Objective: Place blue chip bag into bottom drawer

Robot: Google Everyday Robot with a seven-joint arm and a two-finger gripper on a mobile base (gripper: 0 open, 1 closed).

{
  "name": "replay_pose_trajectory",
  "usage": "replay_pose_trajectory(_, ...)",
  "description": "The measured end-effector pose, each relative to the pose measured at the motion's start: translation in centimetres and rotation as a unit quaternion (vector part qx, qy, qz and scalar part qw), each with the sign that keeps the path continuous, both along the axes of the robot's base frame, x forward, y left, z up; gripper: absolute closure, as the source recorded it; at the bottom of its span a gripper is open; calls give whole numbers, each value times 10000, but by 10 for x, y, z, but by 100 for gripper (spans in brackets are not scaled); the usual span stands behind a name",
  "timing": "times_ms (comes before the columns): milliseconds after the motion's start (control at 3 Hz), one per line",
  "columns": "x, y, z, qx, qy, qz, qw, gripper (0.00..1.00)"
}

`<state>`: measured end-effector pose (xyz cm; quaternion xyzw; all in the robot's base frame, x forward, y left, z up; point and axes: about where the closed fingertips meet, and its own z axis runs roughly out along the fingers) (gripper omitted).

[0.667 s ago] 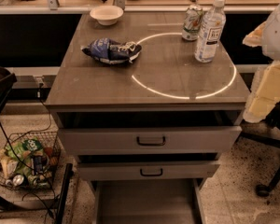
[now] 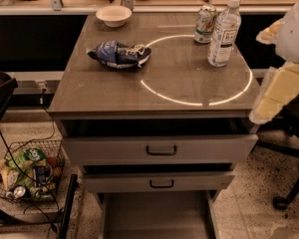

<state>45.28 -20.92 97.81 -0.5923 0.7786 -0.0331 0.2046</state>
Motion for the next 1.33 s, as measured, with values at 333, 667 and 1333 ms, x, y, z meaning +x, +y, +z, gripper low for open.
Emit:
replay_pose_trajectory(333, 42, 26, 3, 900, -560, 47, 9944, 0)
replay_pose_trajectory(667, 103, 62, 22, 1739, -1172, 261, 9774, 0)
replay_pose_trajectory(1333, 155, 116, 44, 2283, -1519, 631, 9596, 0)
